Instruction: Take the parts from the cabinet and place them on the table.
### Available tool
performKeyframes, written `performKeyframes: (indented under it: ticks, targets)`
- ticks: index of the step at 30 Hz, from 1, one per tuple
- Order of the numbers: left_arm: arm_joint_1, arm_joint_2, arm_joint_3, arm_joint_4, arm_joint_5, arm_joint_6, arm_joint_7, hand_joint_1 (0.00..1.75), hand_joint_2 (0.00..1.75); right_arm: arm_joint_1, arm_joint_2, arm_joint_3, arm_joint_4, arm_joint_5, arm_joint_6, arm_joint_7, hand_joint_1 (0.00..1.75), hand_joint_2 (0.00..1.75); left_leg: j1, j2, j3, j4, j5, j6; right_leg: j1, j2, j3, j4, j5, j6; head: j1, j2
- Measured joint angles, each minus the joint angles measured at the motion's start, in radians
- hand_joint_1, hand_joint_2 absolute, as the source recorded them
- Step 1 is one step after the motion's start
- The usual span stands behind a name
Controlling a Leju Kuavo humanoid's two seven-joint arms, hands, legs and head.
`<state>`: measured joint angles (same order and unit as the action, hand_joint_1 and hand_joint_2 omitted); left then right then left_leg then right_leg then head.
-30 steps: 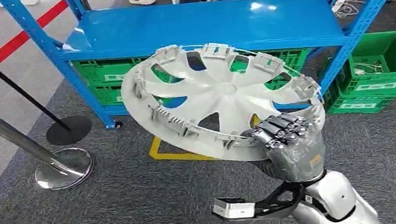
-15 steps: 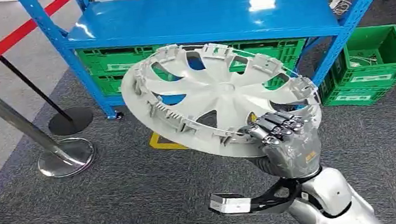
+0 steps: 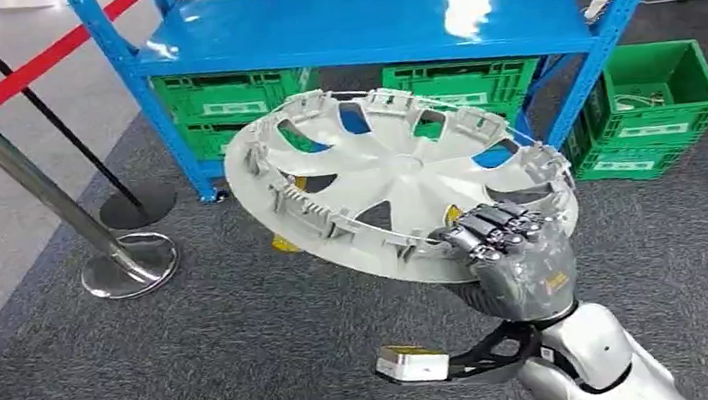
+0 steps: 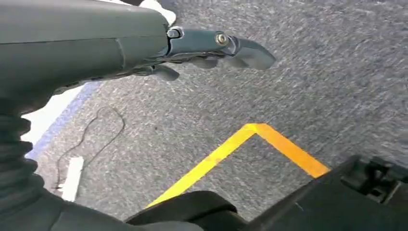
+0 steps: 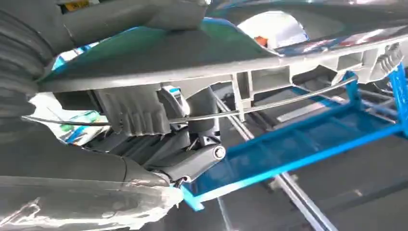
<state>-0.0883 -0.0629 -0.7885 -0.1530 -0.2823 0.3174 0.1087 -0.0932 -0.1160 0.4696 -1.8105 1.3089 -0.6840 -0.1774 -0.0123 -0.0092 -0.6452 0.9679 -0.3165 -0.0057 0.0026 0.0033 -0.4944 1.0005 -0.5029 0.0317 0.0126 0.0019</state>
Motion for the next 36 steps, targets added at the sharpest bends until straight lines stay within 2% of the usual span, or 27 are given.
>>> performKeyframes:
  ticks: [1, 2, 3, 5, 6, 7, 8, 10, 11, 12, 13, 15, 16, 17, 18, 20, 21, 22, 23, 25, 26, 27, 28, 31, 32, 34, 36]
  targets:
    - [0.001, 0.001, 0.000, 0.001, 0.000, 0.000, 0.000, 0.00, 1.75, -0.002, 0.000, 0.000, 0.000, 0.002, 0.000, 0.000, 1.75, 1.75, -0.002, -0.002, -0.008, 0.000, 0.007, -0.008, -0.005, -0.003, -0.014, -0.005, 0.015, -0.011, -0.002, 0.000]
    - [0.000, 0.001, 0.000, 0.001, 0.000, 0.000, 0.000, 0.00, 1.75, -0.005, 0.000, 0.000, 0.000, 0.002, 0.000, 0.000, 1.75, 1.75, 0.000, -0.001, -0.018, 0.010, -0.030, -0.013, -0.008, -0.008, -0.023, -0.006, 0.028, -0.019, -0.003, 0.000]
    - [-0.003, 0.001, 0.000, 0.001, -0.001, 0.000, 0.000, 0.00, 1.75, -0.007, 0.000, 0.000, 0.000, 0.003, 0.000, 0.000, 1.75, 1.75, 0.002, 0.000, -0.032, 0.052, -0.106, -0.018, -0.008, -0.007, -0.037, -0.006, 0.044, -0.029, -0.008, 0.000]
    - [-0.007, 0.001, 0.000, 0.001, -0.002, 0.000, 0.000, 0.00, 1.75, -0.007, 0.000, 0.000, 0.000, 0.005, 0.000, 0.002, 1.75, 1.75, 0.005, 0.000, -0.056, 0.204, -0.237, -0.027, -0.008, -0.007, -0.074, -0.005, 0.075, -0.030, -0.010, 0.000]
    - [-0.009, 0.002, 0.000, 0.001, -0.002, 0.000, 0.000, 0.00, 1.75, -0.007, 0.000, 0.000, 0.000, 0.005, 0.000, 0.002, 1.75, 1.75, 0.005, 0.000, -0.061, 0.275, -0.259, -0.030, -0.008, -0.008, -0.092, -0.003, 0.089, -0.029, -0.010, 0.000]
    - [-0.009, 0.001, 0.000, 0.001, -0.003, 0.000, 0.000, 0.00, 1.75, -0.007, 0.000, 0.000, 0.000, 0.005, 0.000, 0.002, 1.75, 1.75, 0.007, 0.000, -0.056, 0.321, -0.244, -0.032, -0.007, -0.009, -0.111, -0.003, 0.104, -0.028, -0.010, 0.000]
    - [-0.009, 0.001, 0.000, 0.001, -0.006, -0.001, 0.000, 0.00, 1.75, -0.007, 0.000, 0.000, 0.000, 0.006, 0.000, 0.002, 1.75, 1.75, 0.009, 0.000, -0.039, 0.327, -0.207, -0.033, -0.007, -0.010, -0.130, -0.002, 0.118, -0.027, -0.010, 0.000]
    - [-0.006, 0.000, -0.001, 0.001, -0.009, -0.004, 0.000, 0.00, 1.75, -0.008, 0.000, 0.000, 0.000, 0.006, 0.000, 0.002, 1.75, 1.75, 0.015, 0.000, 0.040, 0.252, -0.135, -0.034, -0.007, -0.010, -0.166, 0.000, 0.145, -0.020, -0.010, 0.000]
    - [-0.004, -0.001, -0.001, 0.001, -0.010, -0.006, 0.000, 0.00, 1.75, -0.009, 0.000, 0.000, 0.000, 0.008, 0.000, 0.003, 1.75, 1.75, 0.020, 0.000, 0.106, 0.170, -0.142, -0.036, -0.007, -0.009, -0.180, 0.002, 0.159, -0.016, -0.010, 0.000]
    - [-0.002, -0.003, -0.002, 0.000, -0.011, -0.007, 0.000, 0.00, 1.75, -0.010, 0.000, 0.000, -0.002, 0.009, 0.000, 0.004, 1.75, 1.75, 0.019, 0.000, 0.188, 0.059, -0.186, -0.036, -0.002, -0.008, -0.192, 0.005, 0.170, -0.009, -0.010, 0.000]
    - [0.000, -0.004, -0.002, 0.000, -0.011, -0.007, 0.000, 0.00, 1.75, -0.011, 0.000, 0.000, -0.002, 0.013, 0.000, 0.006, 1.75, 1.75, 0.013, -0.004, 0.216, -0.024, -0.221, -0.021, -0.003, -0.008, -0.202, 0.007, 0.187, -0.005, -0.007, 0.000]
    - [0.009, -0.005, -0.002, 0.001, -0.011, -0.006, 0.000, 0.00, 1.75, -0.008, 0.000, 0.000, -0.002, 0.019, 0.000, 0.007, 1.75, 1.75, 0.001, -0.004, 0.193, -0.014, -0.202, -0.007, -0.014, -0.010, -0.207, -0.013, 0.216, 0.007, -0.011, 0.000]
    - [0.018, -0.005, -0.002, 0.001, -0.010, -0.006, 0.000, 0.00, 1.75, -0.006, 0.000, 0.001, -0.001, 0.024, 0.000, 0.008, 1.75, 1.75, 0.001, -0.002, 0.185, -0.016, -0.189, 0.007, -0.017, -0.009, -0.212, -0.018, 0.228, 0.015, -0.006, 0.000]
    - [0.022, -0.002, -0.002, 0.001, -0.009, -0.007, 0.001, 0.00, 1.75, -0.002, -0.001, 0.001, -0.001, 0.029, 0.000, 0.010, 1.75, 1.75, 0.003, 0.003, 0.177, -0.017, -0.177, 0.017, -0.022, -0.007, -0.224, -0.011, 0.208, 0.017, -0.013, 0.000]
    - [0.020, 0.001, -0.001, 0.001, -0.009, -0.007, 0.005, 0.00, 1.75, 0.001, -0.001, 0.001, -0.001, 0.032, 0.000, 0.011, 1.75, 1.75, 0.003, 0.003, 0.168, -0.017, -0.166, 0.027, -0.021, -0.007, -0.237, 0.025, 0.146, 0.021, -0.006, 0.000]
    - [0.017, 0.000, -0.002, 0.001, -0.010, -0.011, 0.006, 0.00, 1.75, 0.001, -0.001, 0.002, -0.001, 0.039, 0.000, 0.011, 1.75, 1.75, 0.002, 0.002, 0.148, -0.016, -0.146, 0.031, -0.021, -0.006, -0.270, 0.179, 0.028, 0.027, -0.003, 0.000]
    - [0.018, -0.001, -0.002, 0.001, -0.010, -0.011, 0.006, 0.00, 1.75, 0.002, -0.001, 0.003, -0.001, 0.040, 0.000, 0.011, 1.75, 1.75, 0.001, 0.002, 0.138, -0.016, -0.138, 0.031, -0.020, -0.006, -0.287, 0.257, -0.001, 0.029, -0.004, 0.000]
    - [0.017, -0.001, -0.001, 0.001, -0.010, -0.011, 0.006, 0.00, 1.75, 0.002, -0.001, 0.003, -0.001, 0.040, 0.000, 0.011, 1.75, 1.75, 0.001, 0.003, 0.126, -0.015, -0.128, 0.030, -0.021, -0.006, -0.292, 0.312, 0.001, 0.029, -0.004, 0.000]
    - [0.016, -0.001, -0.001, 0.001, -0.009, -0.011, 0.006, 0.00, 1.75, 0.001, -0.001, 0.003, -0.001, 0.041, 0.000, 0.012, 1.75, 1.75, 0.001, 0.003, 0.114, -0.014, -0.119, 0.029, -0.020, -0.006, -0.277, 0.320, 0.030, 0.028, -0.004, 0.000]
    - [0.013, -0.002, -0.001, 0.001, -0.009, -0.011, 0.006, 0.00, 1.75, 0.001, -0.001, 0.004, -0.001, 0.042, 0.000, 0.013, 1.75, 1.75, 0.001, 0.001, 0.097, -0.013, -0.105, 0.023, -0.020, -0.006, -0.177, 0.211, 0.086, 0.025, -0.004, 0.000]
    - [0.012, -0.002, -0.001, 0.001, -0.009, -0.011, 0.006, 0.00, 1.75, 0.000, -0.001, 0.004, -0.001, 0.042, 0.000, 0.013, 1.75, 1.75, 0.002, -0.001, 0.091, -0.010, -0.101, 0.019, -0.021, -0.005, -0.109, 0.122, 0.090, 0.023, -0.004, 0.000]
    - [0.010, -0.002, -0.001, 0.001, -0.009, -0.011, 0.006, 0.00, 1.75, -0.004, -0.001, 0.005, -0.001, 0.042, 0.000, 0.013, 1.75, 1.75, 0.000, -0.001, 0.086, -0.007, -0.098, 0.014, -0.020, -0.003, -0.060, 0.046, 0.047, 0.020, -0.003, 0.000]
    - [0.009, -0.002, -0.001, 0.001, -0.009, -0.011, 0.006, 0.00, 1.75, -0.007, -0.001, 0.006, -0.002, 0.042, 0.000, 0.013, 1.75, 1.75, -0.002, -0.001, 0.080, -0.003, -0.096, 0.010, -0.016, 0.001, -0.030, 0.008, 0.035, 0.017, -0.005, 0.000]
    - [0.007, 0.000, -0.001, 0.001, -0.008, -0.014, 0.014, 0.00, 1.75, -0.009, -0.001, 0.006, -0.001, 0.051, 0.000, 0.013, 1.75, 1.75, -0.001, -0.008, 0.067, 0.003, -0.079, -0.009, -0.015, -0.006, -0.043, 0.005, 0.036, 0.002, -0.006, 0.000]
    - [0.007, 0.001, -0.001, 0.001, -0.007, -0.014, 0.016, 0.00, 1.75, -0.010, -0.001, 0.006, -0.001, 0.053, 0.000, 0.015, 1.75, 1.75, 0.002, -0.008, 0.062, 0.011, -0.088, -0.014, -0.020, -0.014, -0.046, 0.001, 0.042, -0.008, -0.005, 0.000]
    - [0.003, 0.001, 0.000, 0.001, -0.007, -0.015, 0.018, 0.00, 1.75, -0.011, -0.001, 0.006, -0.001, 0.053, 0.000, 0.015, 1.75, 1.75, 0.003, -0.004, 0.028, 0.099, -0.168, -0.028, -0.018, -0.024, -0.056, 0.001, 0.050, -0.022, -0.010, 0.000]
    - [-0.005, 0.002, 0.000, 0.001, -0.006, -0.016, 0.020, 0.00, 1.75, -0.010, -0.001, 0.008, 0.001, 0.056, 0.000, 0.014, 1.75, 1.75, 0.005, -0.003, -0.029, 0.260, -0.252, -0.036, -0.014, -0.039, -0.071, 0.002, 0.059, -0.027, -0.010, 0.000]
